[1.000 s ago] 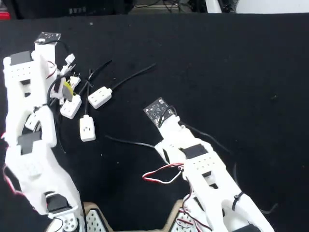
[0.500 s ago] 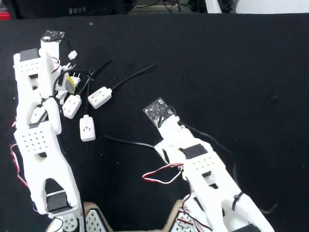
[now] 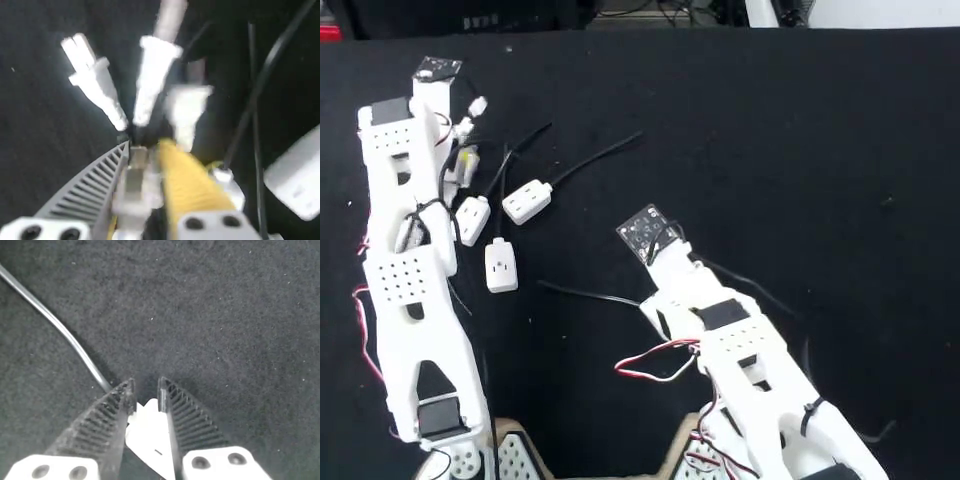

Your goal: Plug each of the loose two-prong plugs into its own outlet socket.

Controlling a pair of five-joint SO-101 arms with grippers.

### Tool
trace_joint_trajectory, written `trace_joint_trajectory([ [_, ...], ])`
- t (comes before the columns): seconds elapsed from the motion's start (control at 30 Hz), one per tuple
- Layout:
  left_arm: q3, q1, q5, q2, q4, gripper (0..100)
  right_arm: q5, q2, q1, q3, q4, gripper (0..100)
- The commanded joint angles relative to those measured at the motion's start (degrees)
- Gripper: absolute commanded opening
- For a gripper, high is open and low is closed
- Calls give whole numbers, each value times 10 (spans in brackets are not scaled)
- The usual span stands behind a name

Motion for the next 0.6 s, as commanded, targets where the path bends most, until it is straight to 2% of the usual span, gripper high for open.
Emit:
trace_joint_trajectory([
  [0.0, -120, 5, 4, -14, 87, 47, 0, -15, -2, -1, -11, 77],
  [0.1, -201, 6, 4, -13, 149, 29, 0, -15, -2, -1, -11, 77],
  [0.3, -245, -1, 69, -27, 151, 29, 0, -16, 0, -1, -11, 77],
  [0.4, -217, 5, 90, -61, 152, 29, -3, -16, 18, -5, -11, 77],
  [0.57, -111, 52, 121, -190, 152, 29, -4, -51, 96, -21, -7, 77],
])
